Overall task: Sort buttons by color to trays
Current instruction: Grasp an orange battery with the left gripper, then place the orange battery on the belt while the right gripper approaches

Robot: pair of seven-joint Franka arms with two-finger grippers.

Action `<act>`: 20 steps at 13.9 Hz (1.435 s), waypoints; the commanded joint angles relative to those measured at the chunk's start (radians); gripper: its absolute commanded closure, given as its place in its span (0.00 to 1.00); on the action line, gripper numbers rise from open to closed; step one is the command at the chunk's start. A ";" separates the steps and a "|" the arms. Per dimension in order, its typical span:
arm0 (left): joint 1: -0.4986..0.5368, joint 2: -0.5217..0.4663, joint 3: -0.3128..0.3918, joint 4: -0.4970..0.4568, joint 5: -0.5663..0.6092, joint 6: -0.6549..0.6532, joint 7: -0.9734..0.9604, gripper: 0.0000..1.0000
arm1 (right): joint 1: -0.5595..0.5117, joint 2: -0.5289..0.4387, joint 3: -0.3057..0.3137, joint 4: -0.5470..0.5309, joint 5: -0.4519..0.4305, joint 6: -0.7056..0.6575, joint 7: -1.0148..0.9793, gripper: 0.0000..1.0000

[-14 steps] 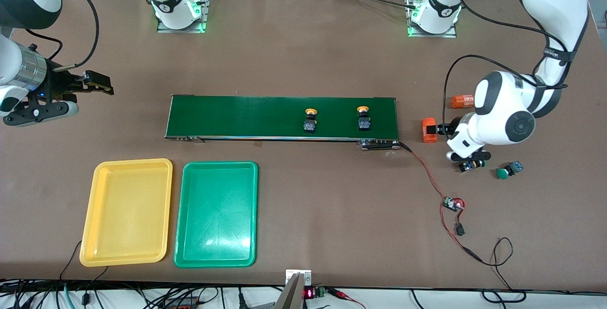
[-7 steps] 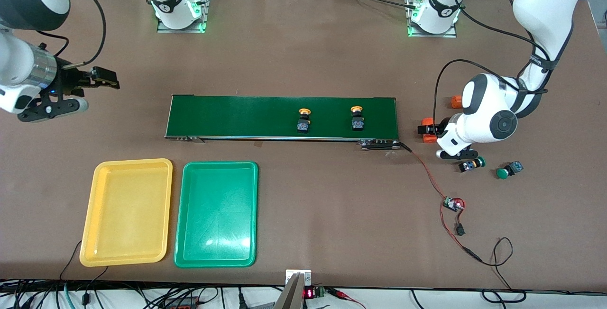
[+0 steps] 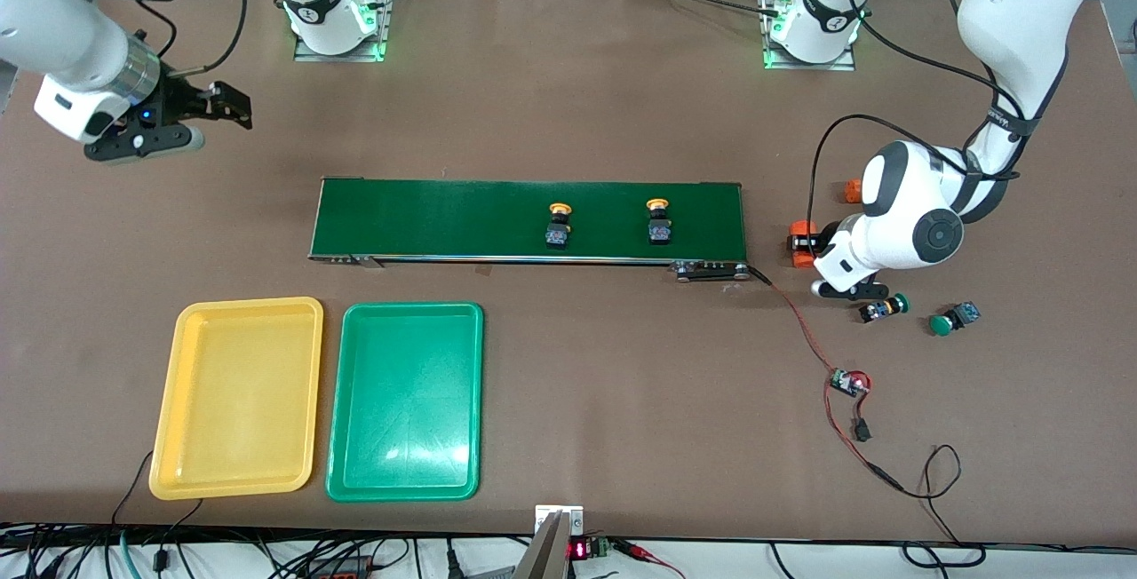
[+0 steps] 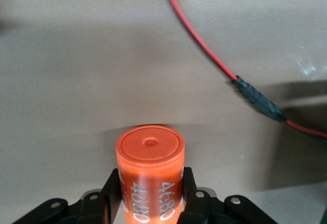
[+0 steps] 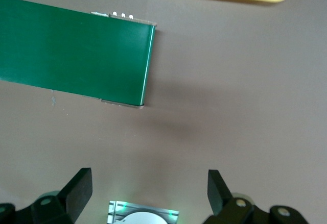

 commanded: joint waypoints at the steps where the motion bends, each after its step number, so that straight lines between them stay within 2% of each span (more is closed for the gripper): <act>1: -0.001 -0.110 -0.010 0.007 0.012 -0.054 0.169 0.88 | 0.057 -0.028 0.009 -0.032 0.021 0.035 0.124 0.00; 3: -0.015 -0.187 -0.028 0.026 0.028 -0.130 0.217 0.88 | 0.135 -0.018 0.009 -0.032 0.021 0.055 0.243 0.00; 5: -0.023 -0.204 -0.121 0.082 0.060 -0.216 0.243 0.92 | 0.235 0.006 0.011 -0.032 0.020 0.087 0.351 0.00; 7: -0.038 -0.216 -0.194 0.087 0.066 -0.224 0.248 0.96 | 0.316 0.043 0.011 -0.032 0.020 0.145 0.432 0.00; 10: -0.089 -0.205 -0.269 0.076 0.081 -0.218 0.269 0.98 | 0.379 0.074 0.011 -0.032 0.020 0.200 0.560 0.00; 14: -0.184 -0.144 -0.272 0.075 0.297 -0.150 0.471 0.98 | 0.417 0.118 0.011 -0.031 0.020 0.306 0.567 0.00; 18: -0.237 -0.106 -0.272 0.053 0.438 -0.079 0.562 0.95 | 0.434 0.134 0.011 -0.029 0.018 0.332 0.571 0.00; 20: -0.247 -0.086 -0.272 0.052 0.462 -0.079 0.564 0.91 | 0.434 0.135 0.011 -0.029 0.018 0.331 0.572 0.00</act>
